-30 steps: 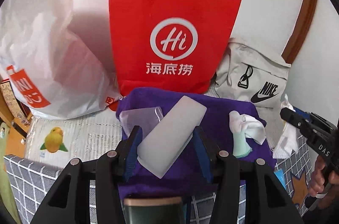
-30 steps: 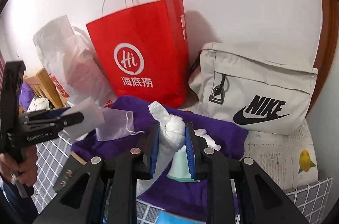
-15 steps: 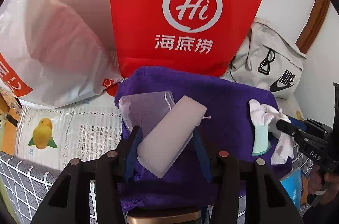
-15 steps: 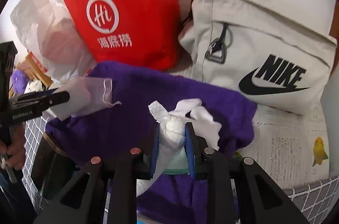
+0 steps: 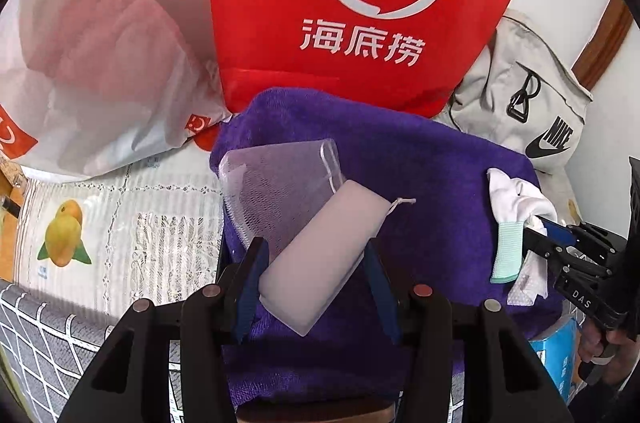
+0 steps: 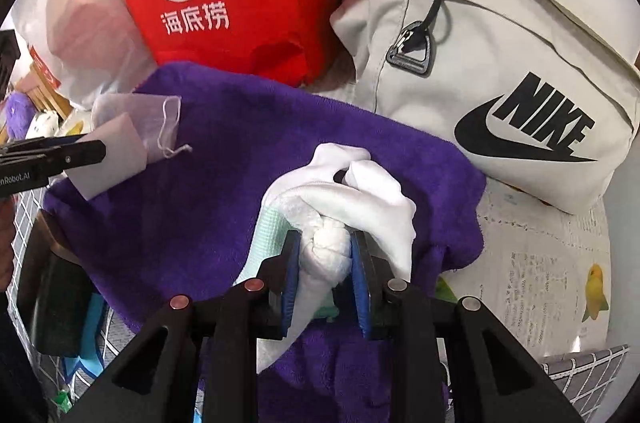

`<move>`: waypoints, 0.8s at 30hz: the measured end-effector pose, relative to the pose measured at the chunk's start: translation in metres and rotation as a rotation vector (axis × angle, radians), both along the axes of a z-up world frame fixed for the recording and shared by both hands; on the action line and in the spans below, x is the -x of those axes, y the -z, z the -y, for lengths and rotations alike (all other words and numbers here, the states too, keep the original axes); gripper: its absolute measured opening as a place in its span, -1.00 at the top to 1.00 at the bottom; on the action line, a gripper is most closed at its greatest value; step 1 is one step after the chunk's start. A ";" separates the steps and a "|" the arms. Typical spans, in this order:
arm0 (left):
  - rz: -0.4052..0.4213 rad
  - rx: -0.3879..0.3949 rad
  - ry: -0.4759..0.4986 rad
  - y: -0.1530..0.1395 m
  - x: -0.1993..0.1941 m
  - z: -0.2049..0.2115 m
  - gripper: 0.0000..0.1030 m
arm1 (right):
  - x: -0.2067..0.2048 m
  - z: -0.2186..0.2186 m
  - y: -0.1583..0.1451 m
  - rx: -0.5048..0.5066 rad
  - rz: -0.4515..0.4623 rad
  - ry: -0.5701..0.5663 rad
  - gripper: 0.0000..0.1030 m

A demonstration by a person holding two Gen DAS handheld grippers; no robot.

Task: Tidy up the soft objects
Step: 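Carry the foam block and plastic bag onto the purple towel and open both tools, then withdraw both open tools from the towel back over the checked cloth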

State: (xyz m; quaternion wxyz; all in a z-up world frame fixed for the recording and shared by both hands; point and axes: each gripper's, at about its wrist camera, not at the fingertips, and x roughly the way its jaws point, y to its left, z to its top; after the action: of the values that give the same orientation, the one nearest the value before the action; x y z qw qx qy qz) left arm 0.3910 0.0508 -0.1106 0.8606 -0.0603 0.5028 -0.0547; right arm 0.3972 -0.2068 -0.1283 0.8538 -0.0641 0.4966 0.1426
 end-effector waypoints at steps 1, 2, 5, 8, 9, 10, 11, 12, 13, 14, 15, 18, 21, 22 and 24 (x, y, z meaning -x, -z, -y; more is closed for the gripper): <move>-0.005 -0.001 0.003 0.001 0.000 0.000 0.05 | 0.000 -0.001 0.001 0.009 -0.003 -0.003 0.46; -0.010 -0.002 0.004 0.002 -0.001 0.001 0.04 | -0.001 -0.003 0.001 0.016 0.001 -0.004 0.42; -0.017 -0.002 0.004 0.005 -0.003 0.001 0.04 | -0.001 -0.009 -0.001 0.022 0.017 -0.005 0.20; -0.033 0.015 0.008 0.006 -0.003 0.000 -0.06 | 0.001 -0.007 -0.009 0.011 0.040 0.001 0.10; -0.034 0.016 0.010 0.006 -0.004 0.001 -0.09 | 0.002 -0.007 -0.012 0.001 0.043 0.001 0.03; -0.025 0.016 0.015 0.005 -0.003 0.003 -0.09 | 0.002 -0.006 -0.015 -0.009 0.049 0.001 -0.01; -0.016 0.016 0.018 0.004 -0.002 0.004 -0.10 | 0.003 -0.006 -0.018 -0.018 0.058 0.000 -0.02; -0.005 0.014 0.019 0.002 -0.002 0.005 -0.15 | 0.004 -0.006 -0.021 -0.020 0.068 0.002 -0.02; -0.001 0.015 0.020 0.001 -0.001 0.005 -0.18 | 0.006 -0.005 -0.024 -0.019 0.074 0.005 -0.02; 0.003 0.018 0.023 -0.001 0.000 0.005 -0.22 | 0.006 -0.005 -0.026 -0.017 0.081 0.006 -0.02; 0.010 0.019 0.027 -0.004 0.001 0.006 -0.25 | 0.007 -0.005 -0.028 -0.017 0.088 0.005 -0.02; 0.022 0.016 0.030 -0.010 0.004 0.007 -0.26 | 0.010 -0.005 -0.034 -0.024 0.100 0.002 -0.03; 0.041 0.016 0.037 -0.021 0.009 0.010 -0.26 | 0.013 -0.005 -0.041 -0.028 0.116 0.004 -0.03; 0.048 0.011 0.038 -0.025 0.012 0.011 -0.26 | 0.015 -0.006 -0.044 -0.030 0.122 0.003 -0.03; 0.060 -0.005 0.037 -0.034 0.016 0.012 -0.26 | 0.020 -0.006 -0.052 -0.034 0.136 0.000 -0.03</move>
State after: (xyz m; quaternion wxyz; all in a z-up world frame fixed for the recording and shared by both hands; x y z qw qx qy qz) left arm 0.3750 0.0385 -0.0767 0.8743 -0.0470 0.4779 -0.0712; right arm 0.3772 -0.2005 -0.0765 0.8866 -0.0593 0.4348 0.1463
